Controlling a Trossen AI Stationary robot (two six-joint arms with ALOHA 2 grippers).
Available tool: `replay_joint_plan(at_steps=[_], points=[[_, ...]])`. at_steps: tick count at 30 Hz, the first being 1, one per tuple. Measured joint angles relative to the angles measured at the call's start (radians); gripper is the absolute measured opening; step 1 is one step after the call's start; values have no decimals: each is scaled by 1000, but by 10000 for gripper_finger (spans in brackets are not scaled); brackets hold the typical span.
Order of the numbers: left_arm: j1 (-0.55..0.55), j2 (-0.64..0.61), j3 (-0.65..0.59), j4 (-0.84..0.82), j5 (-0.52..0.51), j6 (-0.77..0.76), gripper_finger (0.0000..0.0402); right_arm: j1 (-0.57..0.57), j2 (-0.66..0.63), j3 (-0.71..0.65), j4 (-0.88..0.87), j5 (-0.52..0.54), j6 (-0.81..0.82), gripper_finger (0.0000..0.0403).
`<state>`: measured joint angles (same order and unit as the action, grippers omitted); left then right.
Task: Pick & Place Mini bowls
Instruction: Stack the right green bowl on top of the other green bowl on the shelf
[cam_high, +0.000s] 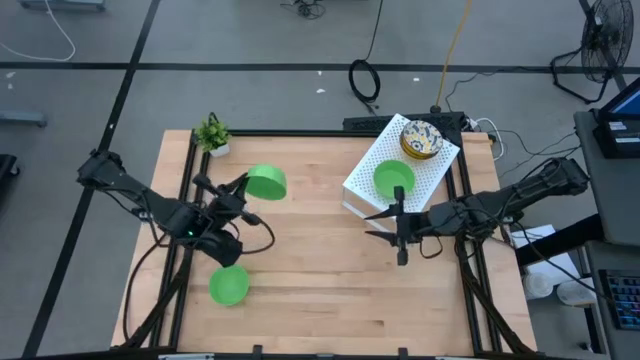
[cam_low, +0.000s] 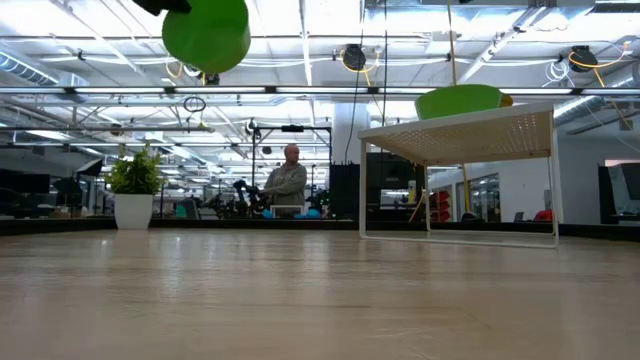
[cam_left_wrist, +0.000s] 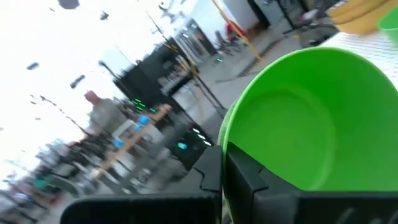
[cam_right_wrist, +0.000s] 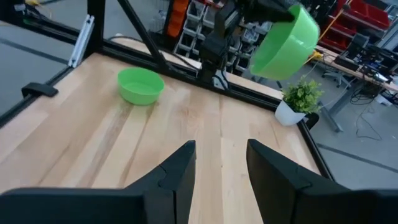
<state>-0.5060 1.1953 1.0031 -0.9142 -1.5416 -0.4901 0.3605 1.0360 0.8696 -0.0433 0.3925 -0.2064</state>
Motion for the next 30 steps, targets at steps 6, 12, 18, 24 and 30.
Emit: replay_joint_plan(at_steps=[6, 12, 18, 24, 30], points=[[10, 56, 0, 30, -30, 46, 3, -21, 35, 0, 20, 0, -42, 130], [52, 59, 0, 33, -31, 77, 4, -27, 41, 0, 22, 0, -58, 130], [188, -6, 0, -478, -16, -390, 4, -27, 41, 0, 33, 0, -86, 130], [278, -194, -9, -572, -11, -555, 3, -27, 41, 0, 34, 0, -96, 130], [274, -328, -9, -530, 204, -491, 3, -27, 41, 0, 66, -1, -98, 130]])
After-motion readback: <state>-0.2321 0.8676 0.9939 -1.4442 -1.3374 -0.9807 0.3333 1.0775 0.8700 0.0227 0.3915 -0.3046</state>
